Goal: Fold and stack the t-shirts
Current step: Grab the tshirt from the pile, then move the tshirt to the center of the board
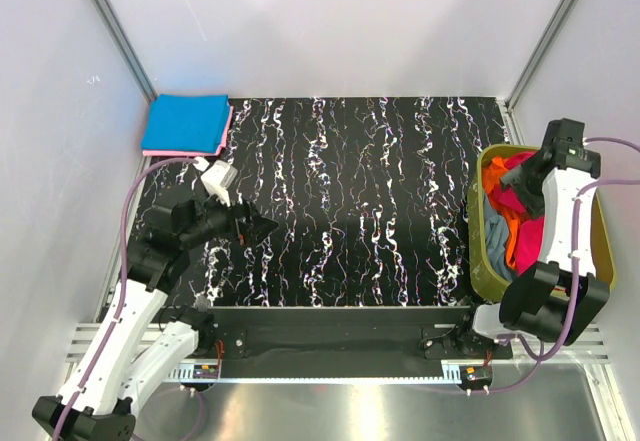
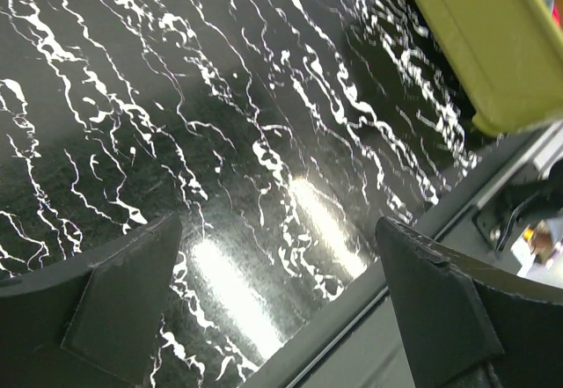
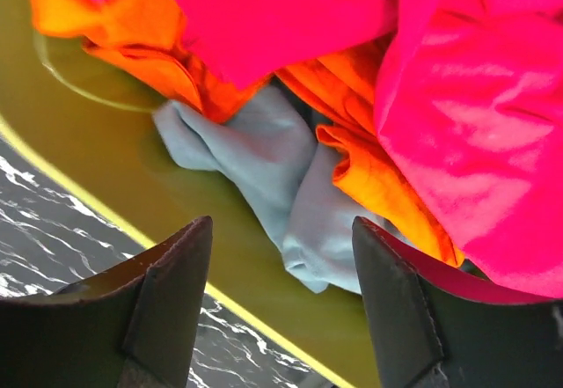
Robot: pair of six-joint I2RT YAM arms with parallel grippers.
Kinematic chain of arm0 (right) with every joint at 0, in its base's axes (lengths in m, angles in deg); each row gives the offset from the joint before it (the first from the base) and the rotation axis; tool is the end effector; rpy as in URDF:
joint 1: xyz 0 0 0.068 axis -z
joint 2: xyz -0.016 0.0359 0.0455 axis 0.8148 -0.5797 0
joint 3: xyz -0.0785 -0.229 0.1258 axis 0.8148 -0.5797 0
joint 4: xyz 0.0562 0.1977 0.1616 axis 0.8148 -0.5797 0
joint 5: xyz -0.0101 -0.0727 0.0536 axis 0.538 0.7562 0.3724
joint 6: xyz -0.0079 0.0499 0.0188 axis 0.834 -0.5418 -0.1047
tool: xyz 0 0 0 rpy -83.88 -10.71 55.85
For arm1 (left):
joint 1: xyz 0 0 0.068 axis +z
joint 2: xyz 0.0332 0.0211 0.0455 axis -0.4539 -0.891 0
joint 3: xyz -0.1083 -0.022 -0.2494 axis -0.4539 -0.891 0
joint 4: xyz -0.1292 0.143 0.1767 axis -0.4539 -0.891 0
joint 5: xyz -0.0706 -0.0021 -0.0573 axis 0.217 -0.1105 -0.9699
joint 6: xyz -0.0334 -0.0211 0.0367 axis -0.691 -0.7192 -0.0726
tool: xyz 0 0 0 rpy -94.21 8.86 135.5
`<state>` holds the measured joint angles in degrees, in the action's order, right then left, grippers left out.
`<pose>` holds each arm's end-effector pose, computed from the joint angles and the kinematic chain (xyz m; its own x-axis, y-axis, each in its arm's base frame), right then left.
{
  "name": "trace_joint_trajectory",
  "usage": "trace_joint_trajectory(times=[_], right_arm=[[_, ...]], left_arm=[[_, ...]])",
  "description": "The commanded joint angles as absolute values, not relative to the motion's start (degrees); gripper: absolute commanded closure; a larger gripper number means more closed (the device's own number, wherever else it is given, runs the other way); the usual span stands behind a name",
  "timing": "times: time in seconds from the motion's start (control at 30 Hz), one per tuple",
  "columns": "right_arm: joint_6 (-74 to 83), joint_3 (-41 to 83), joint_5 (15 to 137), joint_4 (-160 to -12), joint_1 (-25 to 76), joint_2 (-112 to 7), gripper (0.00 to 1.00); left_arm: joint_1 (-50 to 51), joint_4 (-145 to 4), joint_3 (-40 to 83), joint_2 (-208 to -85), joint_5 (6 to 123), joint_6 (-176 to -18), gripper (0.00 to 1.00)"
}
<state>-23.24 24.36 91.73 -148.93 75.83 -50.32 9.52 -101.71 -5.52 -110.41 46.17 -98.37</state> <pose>0.2432 -0.1001 0.3356 -0.4476 0.7751 -0.4460 0.8157 0.5583 0.1517 0.1394 -0.0605 0.3239 -0.5191 -0.0471 -0.8534 0.5564 0.7393 -0.3793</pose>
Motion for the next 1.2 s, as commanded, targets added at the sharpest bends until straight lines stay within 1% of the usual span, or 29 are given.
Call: trace_joint_trajectory(times=[0.0, 0.03, 0.1, 0.27, 0.3, 0.33, 0.37, 0.47, 0.5, 0.6, 0.63, 0.67, 0.7, 0.77, 0.8, 0.9, 0.93, 1.07, 1.1, 1.17], right_arm=[[-21.65, 21.40, 90.64, -152.75, 75.66, -49.69, 0.29], [-21.91, 18.69, 90.30, -152.40, 75.66, -48.72, 0.33], [-23.67, 16.30, 88.80, -151.35, 75.66, -46.17, 0.37], [-25.78, 9.70, 85.38, -148.36, 75.66, -44.49, 0.37], [-25.96, 8.91, 85.28, -147.75, 75.66, -44.40, 0.41], [-26.31, 7.60, 85.28, -146.96, 75.66, -44.31, 0.46], [-26.48, 7.41, 85.80, -145.64, 75.66, -44.22, 0.66], [-26.57, 9.86, 90.02, -144.75, 75.66, -44.84, 0.98], [-26.14, 14.74, 91.07, -145.45, 75.66, -45.36, 1.00], [-25.26, 26.79, 97.66, -151.42, 75.66, -45.80, 1.00], [-24.04, 36.32, 100.46, -152.74, 75.66, -45.89, 1.00], [-23.68, 41.03, 101.53, -154.14, 75.66, -45.98, 1.00], [-23.15, 50.04, 102.24, -154.24, 75.66, -45.89, 1.00], [-21.83, 58.43, 101.72, -153.46, 75.66, -46.33, 1.00], [-21.04, 65.96, 99.19, -153.02, 75.66, -46.51, 1.00], [-20.25, 74.88, 92.25, -147.85, 75.66, -45.81, 1.00], [-20.68, 75.69, 86.74, -143.48, 75.66, -45.46, 1.00], [-19.63, 76.67, 76.43, -134.66, 75.66, -43.70, 1.00], [-19.63, 78.67, 73.62, -133.77, 74.45, -44.31, 1.00], [-26.89, 78.70, 60.20, -126.86, 74.08, -45.71, 1.00]], left_arm=[[8.89, -101.24, -5.12, -110.15, 45.67, -94.89, 0.01], [8.80, -101.15, -5.12, -110.06, 45.67, -94.89, 0.01], [8.19, -101.15, -4.94, -110.24, 45.84, -94.81, 0.01], [6.87, -103.08, -3.98, -110.32, 47.16, -92.88, 0.01], [6.78, -103.43, -3.72, -110.41, 47.25, -92.79, 0.01], [6.61, -103.78, -3.10, -110.41, 47.25, -92.61, 0.01], [6.61, -103.96, -2.84, -110.50, 47.42, -92.44, 0.01], [6.52, -104.31, -1.96, -110.59, 47.69, -92.43, 0.01], [6.61, -104.31, -1.52, -110.59, 47.69, -92.43, 0.01], [6.61, -104.58, 0.68, -110.85, 48.04, -92.87, 0.01], [6.61, -104.58, 1.20, -110.94, 48.22, -93.22, 0.01], [6.61, -104.58, 2.43, -111.20, 48.30, -93.49, 0.01], [6.69, -104.66, 2.87, -111.20, 48.65, -93.84, 0.01], [6.87, -105.01, 4.54, -111.64, 49.44, -96.29, 0.01], [7.22, -105.54, 5.16, -111.91, 49.97, -98.30, 0.01], [7.48, -106.42, 7.61, -113.05, 49.01, -101.04, 0.01], [7.57, -106.86, 8.23, -113.31, 48.92, -102.96, 0.01], [7.66, -107.74, 10.87, -115.07, 48.92, -107.45, 0.01], [7.66, -108.00, 11.31, -115.59, 49.01, -108.51, 0.01], [7.75, -108.09, 12.46, -115.78, 49.88, -112.11, 0.01]])
